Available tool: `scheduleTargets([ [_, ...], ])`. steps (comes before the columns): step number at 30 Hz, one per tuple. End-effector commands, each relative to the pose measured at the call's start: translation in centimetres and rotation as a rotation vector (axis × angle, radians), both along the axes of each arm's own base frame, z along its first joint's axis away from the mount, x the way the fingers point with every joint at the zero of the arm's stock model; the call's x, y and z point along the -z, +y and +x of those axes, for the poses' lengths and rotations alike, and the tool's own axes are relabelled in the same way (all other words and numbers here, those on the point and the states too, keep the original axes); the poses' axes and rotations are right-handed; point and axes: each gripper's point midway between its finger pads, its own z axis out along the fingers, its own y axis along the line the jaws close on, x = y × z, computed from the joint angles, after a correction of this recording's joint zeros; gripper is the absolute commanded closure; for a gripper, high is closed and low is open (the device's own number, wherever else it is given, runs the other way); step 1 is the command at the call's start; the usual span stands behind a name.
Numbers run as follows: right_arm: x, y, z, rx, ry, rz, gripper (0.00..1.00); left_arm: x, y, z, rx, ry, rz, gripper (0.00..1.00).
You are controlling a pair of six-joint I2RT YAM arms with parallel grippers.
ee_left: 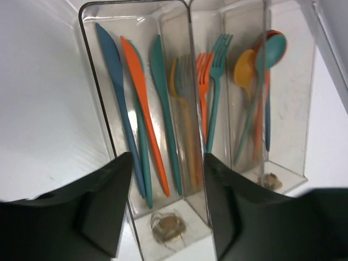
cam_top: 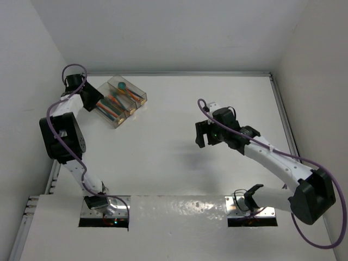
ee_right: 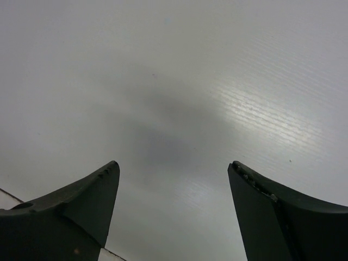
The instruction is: Sort the eating utensils into containers
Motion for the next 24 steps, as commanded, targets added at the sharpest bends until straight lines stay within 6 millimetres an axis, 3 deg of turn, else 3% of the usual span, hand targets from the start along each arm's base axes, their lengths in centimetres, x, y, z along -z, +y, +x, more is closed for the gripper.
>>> scheduleTargets([
  [1, -1.5, -0.7, 0.4, 0.037, -0.058, -0.008, 0.18, -5.8, -1.3, -0.7, 0.050, -0.108, 0.056, 0.45],
  [4, -2.8, -1.6, 0.8, 0.079, -0.100, -0.023, 0.09, -8.2, -3.0, -2.9, 0.090, -0.129, 0.089, 0.39],
  [6, -4.3, -2.6, 1.1, 0.120, -0.149, -0.035, 0.01, -10.5, -5.5, -5.0, 0.152, -0.159, 0.138, 0.37],
  [11, -6.7, -5.6, 1.0, 0.258, -0.227, -0.070, 0.01, -15.1, -11.1, -10.2, 0.276, -0.219, 0.278, 0.27],
  [12, -7.5, -6.6, 1.0, 0.310, -0.260, -0.076, 0.01, -16.1, -11.3, -12.2, 0.280, -0.251, 0.285, 0.22],
  [14, -7.6, -7.8, 0.5, 0.344, -0.272, -0.098, 0.01, -16.8, -11.3, -14.2, 0.279, -0.283, 0.299, 0.18],
  [15, -7.7, -8.4, 0.3, 0.369, -0.284, -0.106, 0.01, -18.1, -11.0, -16.0, 0.268, -0.328, 0.312, 0.16],
  [20, -8.4, -11.0, -1.2, 0.469, -0.355, -0.089, 0.01, -18.2, -8.8, -21.8, 0.208, -0.314, 0.403, 0.10],
  [24, -8.2, -12.5, -2.1, 0.541, -0.383, -0.065, 0.01, -15.8, -7.3, -23.6, 0.164, -0.224, 0.449, 0.09],
])
